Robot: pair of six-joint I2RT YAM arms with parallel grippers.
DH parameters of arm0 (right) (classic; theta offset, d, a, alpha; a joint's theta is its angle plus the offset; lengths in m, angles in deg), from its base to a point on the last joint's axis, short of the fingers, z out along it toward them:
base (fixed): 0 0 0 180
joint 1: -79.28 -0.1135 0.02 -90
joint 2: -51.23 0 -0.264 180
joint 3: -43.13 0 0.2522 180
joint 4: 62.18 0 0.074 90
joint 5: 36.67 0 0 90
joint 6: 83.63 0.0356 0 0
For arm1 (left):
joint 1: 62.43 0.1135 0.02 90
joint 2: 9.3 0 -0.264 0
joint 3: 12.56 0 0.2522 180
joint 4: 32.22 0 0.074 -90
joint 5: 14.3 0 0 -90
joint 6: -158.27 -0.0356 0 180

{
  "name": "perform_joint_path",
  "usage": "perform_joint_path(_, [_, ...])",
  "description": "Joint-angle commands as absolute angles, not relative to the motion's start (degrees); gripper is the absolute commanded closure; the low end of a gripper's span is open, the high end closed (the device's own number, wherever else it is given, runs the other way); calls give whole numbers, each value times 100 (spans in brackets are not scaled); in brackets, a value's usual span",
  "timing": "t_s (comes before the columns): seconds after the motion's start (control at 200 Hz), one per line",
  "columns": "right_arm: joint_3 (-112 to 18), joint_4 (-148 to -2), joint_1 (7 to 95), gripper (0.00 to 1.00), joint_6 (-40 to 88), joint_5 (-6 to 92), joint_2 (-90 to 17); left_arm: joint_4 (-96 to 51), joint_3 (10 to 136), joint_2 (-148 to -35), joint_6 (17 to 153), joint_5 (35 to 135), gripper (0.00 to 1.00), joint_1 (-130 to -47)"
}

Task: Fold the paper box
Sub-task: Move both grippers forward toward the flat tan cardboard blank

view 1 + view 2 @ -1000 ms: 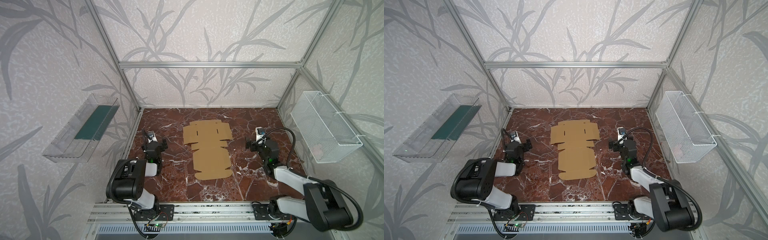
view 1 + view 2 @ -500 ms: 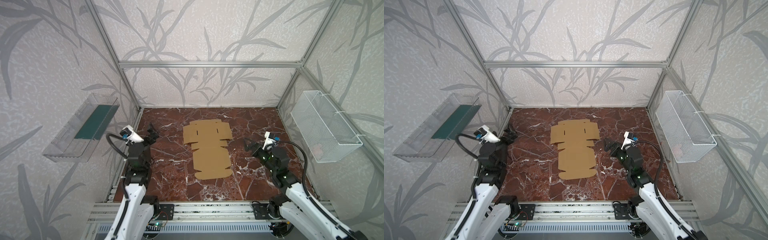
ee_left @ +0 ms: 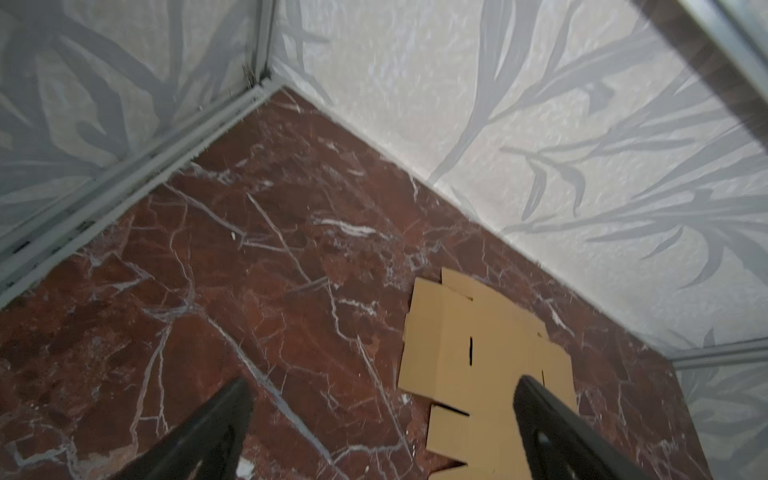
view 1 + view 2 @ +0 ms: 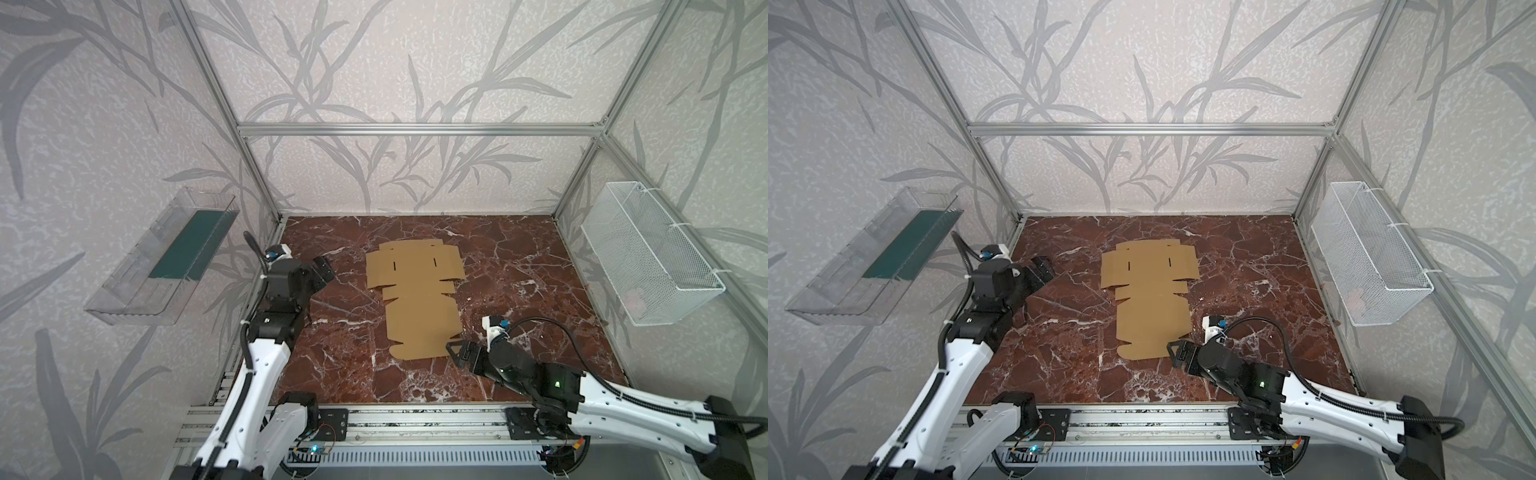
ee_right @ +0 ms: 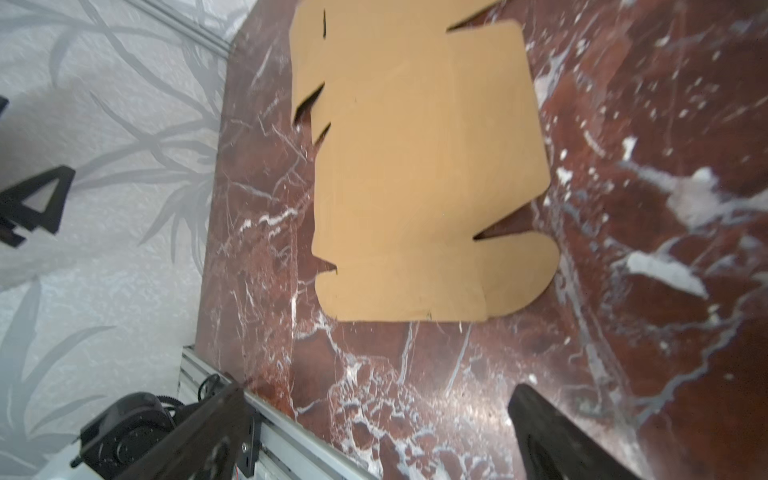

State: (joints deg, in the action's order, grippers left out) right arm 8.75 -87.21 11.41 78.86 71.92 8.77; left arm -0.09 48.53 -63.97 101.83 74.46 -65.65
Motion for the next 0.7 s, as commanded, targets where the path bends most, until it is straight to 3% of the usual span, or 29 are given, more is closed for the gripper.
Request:
perform_joint_path(0.0, [740,-8428,629,8,8789,8292,309,893,5181,-6858,9894,7564,1,-6765])
perform_joint_path(0.305, [491,-7897,46,20,9703,8644,-1007,1241,5529,-7542,10020,7677,1,-7090])
perform_joint_path(0.545, [611,-7103,44,26,10261,8590,-1775,1497,5596,-8280,10453,6684,1,-8469])
perform_joint_path(0.695, [508,-7407,49,28,10148,8749,-1681,1665,5852,-9020,10562,6646,1,-8793])
